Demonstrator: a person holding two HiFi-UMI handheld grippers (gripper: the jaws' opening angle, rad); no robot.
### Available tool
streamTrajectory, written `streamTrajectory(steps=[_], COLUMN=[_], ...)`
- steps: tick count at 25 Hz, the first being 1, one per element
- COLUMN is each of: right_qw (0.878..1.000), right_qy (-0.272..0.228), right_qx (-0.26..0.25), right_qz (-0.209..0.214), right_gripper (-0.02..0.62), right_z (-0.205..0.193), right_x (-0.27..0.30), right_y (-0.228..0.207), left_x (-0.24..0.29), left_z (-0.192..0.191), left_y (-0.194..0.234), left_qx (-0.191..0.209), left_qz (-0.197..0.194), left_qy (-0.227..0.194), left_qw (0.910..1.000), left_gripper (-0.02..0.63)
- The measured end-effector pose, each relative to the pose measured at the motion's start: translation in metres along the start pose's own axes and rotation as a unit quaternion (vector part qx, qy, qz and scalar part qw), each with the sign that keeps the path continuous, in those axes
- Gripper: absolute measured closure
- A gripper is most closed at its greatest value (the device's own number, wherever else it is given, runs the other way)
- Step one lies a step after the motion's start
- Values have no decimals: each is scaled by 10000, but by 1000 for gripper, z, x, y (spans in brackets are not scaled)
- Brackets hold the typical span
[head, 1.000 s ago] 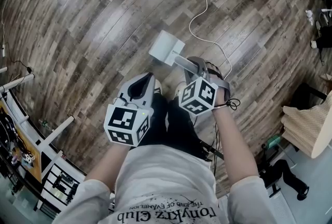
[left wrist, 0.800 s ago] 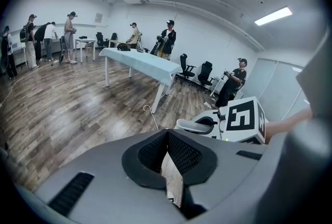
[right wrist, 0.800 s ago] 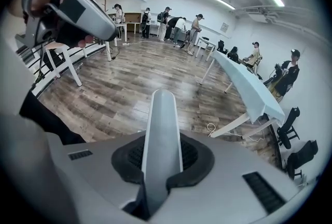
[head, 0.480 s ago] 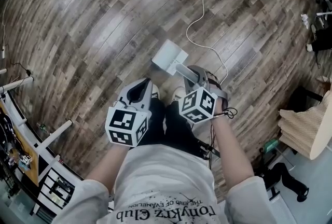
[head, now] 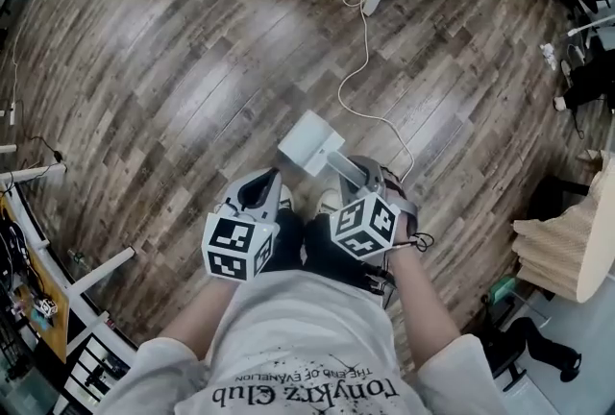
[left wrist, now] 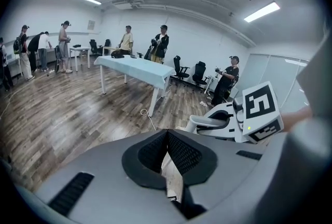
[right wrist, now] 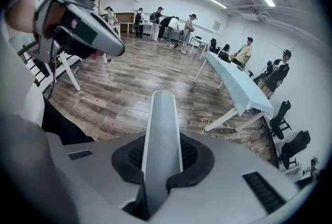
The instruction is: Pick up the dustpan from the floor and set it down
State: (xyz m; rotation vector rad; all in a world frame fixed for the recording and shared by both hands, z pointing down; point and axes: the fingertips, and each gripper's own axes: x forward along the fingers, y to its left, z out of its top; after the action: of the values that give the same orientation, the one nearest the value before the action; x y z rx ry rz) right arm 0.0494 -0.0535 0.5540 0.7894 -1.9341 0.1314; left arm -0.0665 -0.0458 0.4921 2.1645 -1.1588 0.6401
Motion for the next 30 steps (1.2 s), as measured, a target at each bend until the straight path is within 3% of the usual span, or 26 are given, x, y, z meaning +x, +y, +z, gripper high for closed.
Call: streamTrajectory(steps=[5, 14, 30], right_qw=[9999, 9998, 9991], right_qy=[-68, -153, -175], right_qx=[157, -15, -208], right_qz=[-25, -145, -325], right_gripper=[529, 529, 529], right_z=[9, 30, 29], right_x=[-33, -82, -123], right_y=[5, 14, 28], left_x=[-18, -50, -78], left_z=[-3, 7, 8], left_y=[-13, -32, -64], left_qx=[82, 332, 276], left_qz=[-59, -82, -265], left_qy=[-31, -282, -468], left_qw=[9999, 9990, 9982], left_gripper=[583, 583, 583])
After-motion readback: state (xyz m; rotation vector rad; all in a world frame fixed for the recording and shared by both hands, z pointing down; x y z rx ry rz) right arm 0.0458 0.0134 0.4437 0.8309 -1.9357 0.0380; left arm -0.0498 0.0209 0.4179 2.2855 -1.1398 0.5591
